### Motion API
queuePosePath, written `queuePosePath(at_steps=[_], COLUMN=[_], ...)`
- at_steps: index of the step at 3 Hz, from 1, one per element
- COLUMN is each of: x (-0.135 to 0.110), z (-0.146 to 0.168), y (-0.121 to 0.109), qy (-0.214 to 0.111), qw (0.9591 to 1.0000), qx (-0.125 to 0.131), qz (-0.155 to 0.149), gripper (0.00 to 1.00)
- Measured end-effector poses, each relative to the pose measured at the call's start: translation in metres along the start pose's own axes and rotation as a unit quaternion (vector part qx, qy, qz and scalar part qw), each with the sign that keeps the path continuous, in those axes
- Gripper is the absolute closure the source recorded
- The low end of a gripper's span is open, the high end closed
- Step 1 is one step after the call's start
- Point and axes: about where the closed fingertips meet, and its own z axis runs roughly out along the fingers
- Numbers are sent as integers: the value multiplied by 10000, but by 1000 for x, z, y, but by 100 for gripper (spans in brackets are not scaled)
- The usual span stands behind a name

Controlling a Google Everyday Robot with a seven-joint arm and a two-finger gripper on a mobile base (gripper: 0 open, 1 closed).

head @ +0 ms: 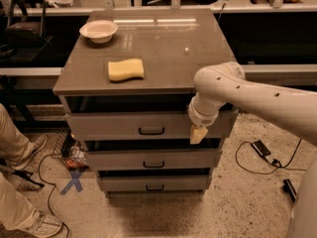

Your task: Open top drawer

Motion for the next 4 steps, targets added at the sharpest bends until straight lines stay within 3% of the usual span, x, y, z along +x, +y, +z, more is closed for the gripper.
queuePosePath(at_steps=[2,3,4], x=[-1,-2,4], z=[-8,-12,-19], y=[-1,-2,6], qy=[0,0,-88], qw=[10000,10000,9999], qx=[0,0,58], qz=[0,0,102], gripper=[88,100,100])
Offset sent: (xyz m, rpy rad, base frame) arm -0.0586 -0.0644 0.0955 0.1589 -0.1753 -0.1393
